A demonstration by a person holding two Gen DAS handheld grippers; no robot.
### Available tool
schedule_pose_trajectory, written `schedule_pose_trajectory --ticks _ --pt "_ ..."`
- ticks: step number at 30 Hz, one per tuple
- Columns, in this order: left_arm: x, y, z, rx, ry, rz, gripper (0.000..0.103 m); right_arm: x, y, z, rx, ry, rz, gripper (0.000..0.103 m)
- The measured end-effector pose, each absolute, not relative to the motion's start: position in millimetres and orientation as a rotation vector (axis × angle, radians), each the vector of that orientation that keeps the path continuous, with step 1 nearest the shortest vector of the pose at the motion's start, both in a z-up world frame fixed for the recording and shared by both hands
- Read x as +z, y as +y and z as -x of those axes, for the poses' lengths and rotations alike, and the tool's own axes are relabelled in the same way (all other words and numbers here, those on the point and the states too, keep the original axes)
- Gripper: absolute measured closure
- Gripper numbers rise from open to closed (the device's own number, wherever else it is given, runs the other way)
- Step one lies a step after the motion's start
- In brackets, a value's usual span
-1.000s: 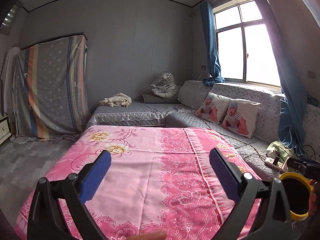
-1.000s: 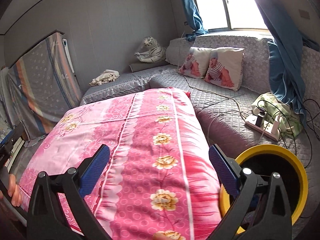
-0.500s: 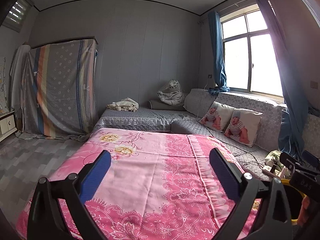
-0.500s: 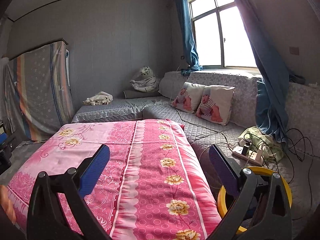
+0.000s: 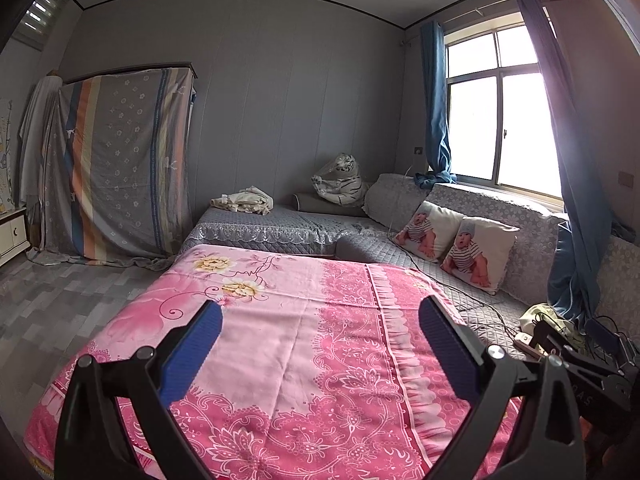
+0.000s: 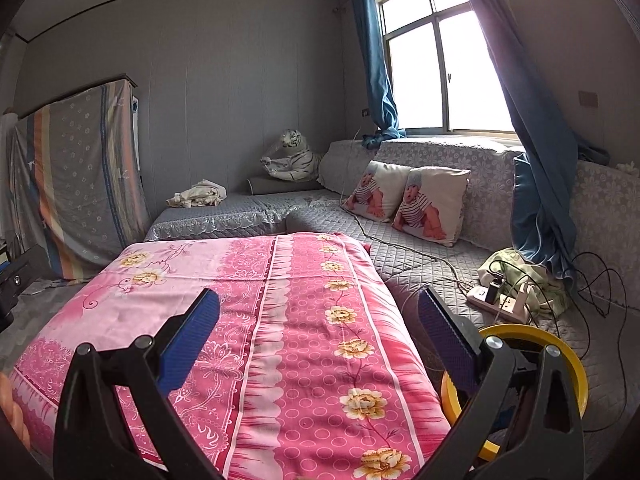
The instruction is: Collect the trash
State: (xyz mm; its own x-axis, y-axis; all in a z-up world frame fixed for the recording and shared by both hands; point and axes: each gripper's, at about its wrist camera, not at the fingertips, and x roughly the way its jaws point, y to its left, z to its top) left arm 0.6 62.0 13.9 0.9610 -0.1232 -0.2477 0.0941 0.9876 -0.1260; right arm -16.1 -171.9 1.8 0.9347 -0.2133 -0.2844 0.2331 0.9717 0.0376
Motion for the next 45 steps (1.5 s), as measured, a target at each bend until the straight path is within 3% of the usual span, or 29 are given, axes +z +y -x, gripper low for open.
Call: schedule_pose_trajectory --ticks 45 --pt "12.6 56.0 -3.3 -0.136 0.275 0.103 0.008 -9.3 -174.3 6.4 -0.234 0.303 -0.095 0.008"
